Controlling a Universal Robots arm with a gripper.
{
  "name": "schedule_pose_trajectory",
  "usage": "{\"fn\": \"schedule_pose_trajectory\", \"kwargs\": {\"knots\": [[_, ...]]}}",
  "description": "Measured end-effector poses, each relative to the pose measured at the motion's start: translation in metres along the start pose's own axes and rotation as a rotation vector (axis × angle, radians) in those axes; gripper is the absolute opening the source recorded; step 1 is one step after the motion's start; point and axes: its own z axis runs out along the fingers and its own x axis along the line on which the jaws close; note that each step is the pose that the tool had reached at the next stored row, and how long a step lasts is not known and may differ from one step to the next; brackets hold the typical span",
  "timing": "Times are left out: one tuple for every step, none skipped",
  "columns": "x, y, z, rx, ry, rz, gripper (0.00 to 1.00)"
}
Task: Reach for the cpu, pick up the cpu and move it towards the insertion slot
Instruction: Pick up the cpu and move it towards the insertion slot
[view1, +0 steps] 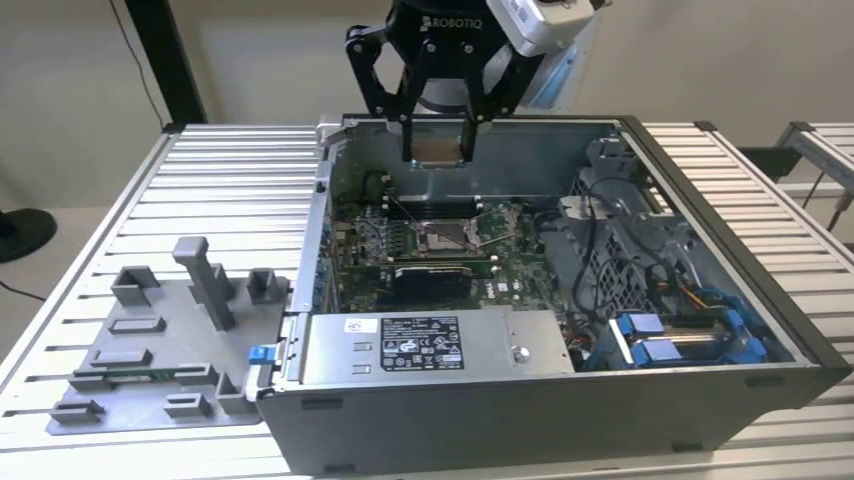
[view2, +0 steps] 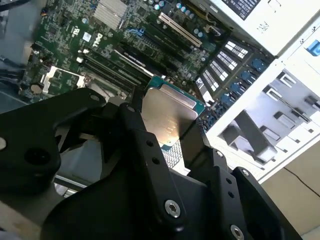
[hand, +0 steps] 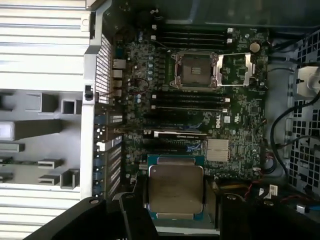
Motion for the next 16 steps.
{"fn": "schedule_pose_trajectory", "kwargs": {"knots": [[-0.0040, -0.0001, 0.0000, -0.0001, 0.0000, 0.000, 0.00], [-0.0084, -0.0002, -0.0001, -0.0001, 0.0000, 0.000, 0.00], [-0.0124, -0.0002, -0.0001, 0.0000, 0.0000, 0.000, 0.00], [-0.0165, -0.0003, -0.0002, 0.0000, 0.0000, 0.000, 0.00], [-0.0208, -0.0004, -0.0002, 0.0000, 0.0000, 0.000, 0.00], [-0.0250, -0.0004, -0.0003, 0.0000, 0.0000, 0.000, 0.00], [-0.0289, -0.0005, -0.0004, 0.0000, 0.0000, 0.000, 0.00], [-0.0329, -0.0005, -0.0004, 0.0000, 0.0000, 0.000, 0.00], [-0.0364, -0.0006, -0.0004, 0.0000, 0.0000, 0.000, 0.00], [-0.0394, -0.0006, -0.0005, 0.0001, 0.0001, 0.000, 0.00], [-0.0419, -0.0007, -0.0005, 0.0000, 0.0001, 0.000, 0.00], [-0.0438, -0.0007, -0.0005, -0.0001, -0.0001, 0.000, 0.00], [-0.0444, -0.0007, -0.0005, -0.0001, 0.0000, 0.000, 0.00], [-0.0447, -0.0007, -0.0005, -0.0001, 0.0000, 0.000, 0.00], [-0.0450, -0.0007, -0.0005, -0.0001, 0.0000, 0.000, 0.00], [-0.0450, -0.0006, -0.0006, 0.0000, 0.0000, 0.000, 0.00]]}}
